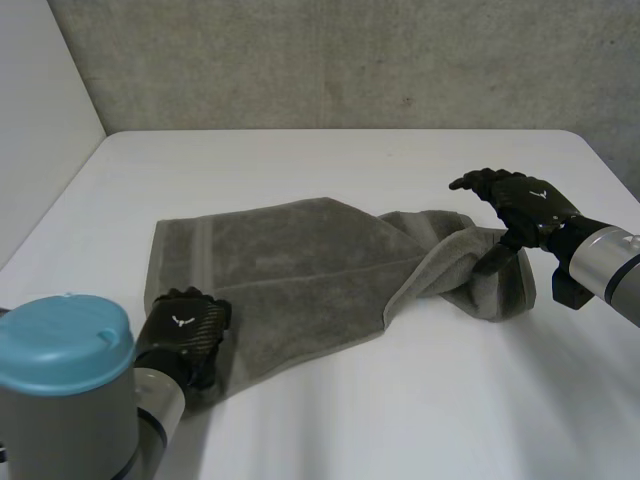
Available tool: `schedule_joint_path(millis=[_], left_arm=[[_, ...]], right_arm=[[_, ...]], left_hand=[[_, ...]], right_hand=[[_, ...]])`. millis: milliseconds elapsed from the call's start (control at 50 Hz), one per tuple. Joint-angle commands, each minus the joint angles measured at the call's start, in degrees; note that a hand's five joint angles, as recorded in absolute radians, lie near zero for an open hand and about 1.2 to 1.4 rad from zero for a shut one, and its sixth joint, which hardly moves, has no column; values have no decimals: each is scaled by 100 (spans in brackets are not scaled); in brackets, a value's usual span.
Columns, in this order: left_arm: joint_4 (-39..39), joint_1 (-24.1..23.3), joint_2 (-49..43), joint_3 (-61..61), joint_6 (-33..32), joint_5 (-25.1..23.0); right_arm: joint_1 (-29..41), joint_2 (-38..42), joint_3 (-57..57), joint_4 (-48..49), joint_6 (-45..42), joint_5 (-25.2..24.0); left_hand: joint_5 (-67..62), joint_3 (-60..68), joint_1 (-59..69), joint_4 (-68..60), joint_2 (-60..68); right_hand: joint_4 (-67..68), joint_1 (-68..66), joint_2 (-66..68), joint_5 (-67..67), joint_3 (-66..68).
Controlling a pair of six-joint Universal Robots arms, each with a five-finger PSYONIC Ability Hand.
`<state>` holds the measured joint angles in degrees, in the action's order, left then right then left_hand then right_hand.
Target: Fold the towel.
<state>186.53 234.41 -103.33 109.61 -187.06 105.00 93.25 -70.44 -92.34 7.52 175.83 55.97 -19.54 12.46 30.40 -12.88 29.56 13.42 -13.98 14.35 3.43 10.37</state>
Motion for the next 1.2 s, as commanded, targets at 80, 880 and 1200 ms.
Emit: schedule_joint_path(millis=[80, 880, 1200], left_arm=[[-37, 61, 358, 315, -270, 240], [129, 175, -441, 553, -103, 530], [367, 245, -662, 456, -121, 504]], right_arm=[[1, 4, 5, 4, -22, -25], [9, 4, 5, -5, -49, -60], [9, 4, 5, -5, -57, -60]], left_hand=[[-221, -246, 135, 288, 218], [-186, -246, 101, 288, 184], [-2087, -246, 2001, 288, 2084]], right_hand=[[-342, 398, -435, -343, -37], [-342, 398, -435, -343, -37], [-342, 398, -435, -343, -37]])
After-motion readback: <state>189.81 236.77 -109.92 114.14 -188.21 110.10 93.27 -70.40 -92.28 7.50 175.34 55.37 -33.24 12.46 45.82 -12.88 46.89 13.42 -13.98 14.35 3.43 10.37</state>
